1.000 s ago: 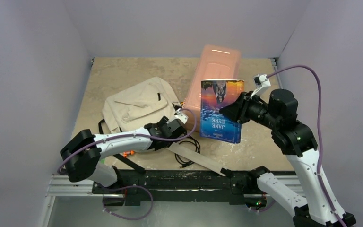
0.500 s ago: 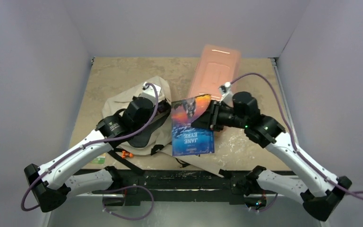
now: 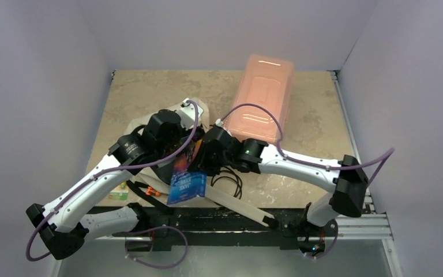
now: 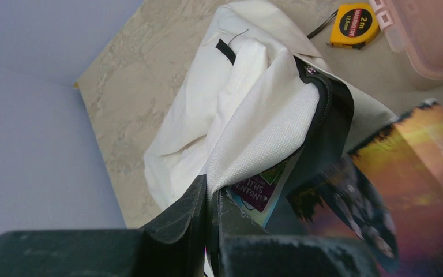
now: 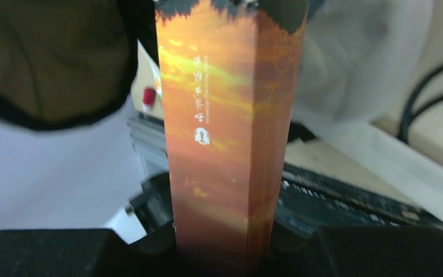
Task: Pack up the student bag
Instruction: Place the book in the student bag, then zip the student bag at the center of the board.
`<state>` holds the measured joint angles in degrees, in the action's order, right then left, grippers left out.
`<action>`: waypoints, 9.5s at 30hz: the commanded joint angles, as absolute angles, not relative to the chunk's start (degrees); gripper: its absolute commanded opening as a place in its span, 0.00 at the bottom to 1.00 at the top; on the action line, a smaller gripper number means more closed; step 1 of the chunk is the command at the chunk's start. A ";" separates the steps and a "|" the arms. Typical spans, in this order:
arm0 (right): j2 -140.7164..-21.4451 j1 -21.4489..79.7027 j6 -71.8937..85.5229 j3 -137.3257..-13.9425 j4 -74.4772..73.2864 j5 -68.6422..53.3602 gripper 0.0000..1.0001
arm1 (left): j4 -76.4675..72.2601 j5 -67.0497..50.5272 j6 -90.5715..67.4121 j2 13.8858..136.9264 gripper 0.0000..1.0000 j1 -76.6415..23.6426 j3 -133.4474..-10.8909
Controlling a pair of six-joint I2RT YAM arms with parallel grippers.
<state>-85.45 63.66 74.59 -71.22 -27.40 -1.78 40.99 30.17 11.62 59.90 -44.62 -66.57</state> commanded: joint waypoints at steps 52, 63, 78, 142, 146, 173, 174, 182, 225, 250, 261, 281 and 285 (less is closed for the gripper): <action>-126.63 53.96 75.09 -87.04 48.26 36.97 0.04 | 43.88 17.22 14.92 62.34 0.00 -41.52 -78.43; -117.69 55.81 62.93 -75.89 38.01 31.72 0.91 | 41.83 21.84 12.35 62.62 0.00 -40.19 -76.57; -100.90 56.25 28.43 -59.59 28.65 2.81 0.98 | 42.07 23.63 8.50 62.86 0.00 -37.61 -71.88; -87.38 53.62 31.48 -54.42 10.96 16.76 0.50 | 45.60 13.21 -0.66 59.06 0.00 -37.32 -64.05; -93.30 53.61 33.53 -58.78 11.57 19.27 0.51 | 44.77 11.58 -1.17 58.54 0.00 -37.31 -63.54; -89.63 48.41 23.14 -52.39 20.47 1.83 0.00 | 49.30 -12.83 -13.19 53.48 0.84 -31.21 -66.66; -89.00 47.15 23.14 -52.25 19.36 -2.46 0.00 | 47.01 -15.39 -15.76 54.08 0.85 -30.06 -67.40; -88.67 42.73 21.58 -53.18 15.50 -15.78 0.00 | 36.27 -4.56 -31.00 77.09 0.79 -27.55 -81.45; -88.50 43.77 14.92 -64.69 -3.59 -5.04 0.00 | 13.06 38.73 -12.10 114.71 0.00 -21.66 -98.75; -88.18 45.18 11.31 -56.46 8.86 -9.28 0.00 | 42.30 -13.59 -27.64 94.24 0.55 -17.56 -92.02; -84.41 45.18 9.20 -55.26 5.92 -5.57 0.00 | 43.93 -5.78 -24.37 107.52 0.69 -25.22 -97.61; -80.49 68.14 37.03 -42.46 18.44 -2.77 0.00 | 38.17 4.10 -26.12 116.65 0.00 -19.95 -112.70; -77.90 69.36 36.37 -40.52 16.86 1.41 0.00 | 38.79 5.94 -24.17 116.84 0.00 -19.72 -114.81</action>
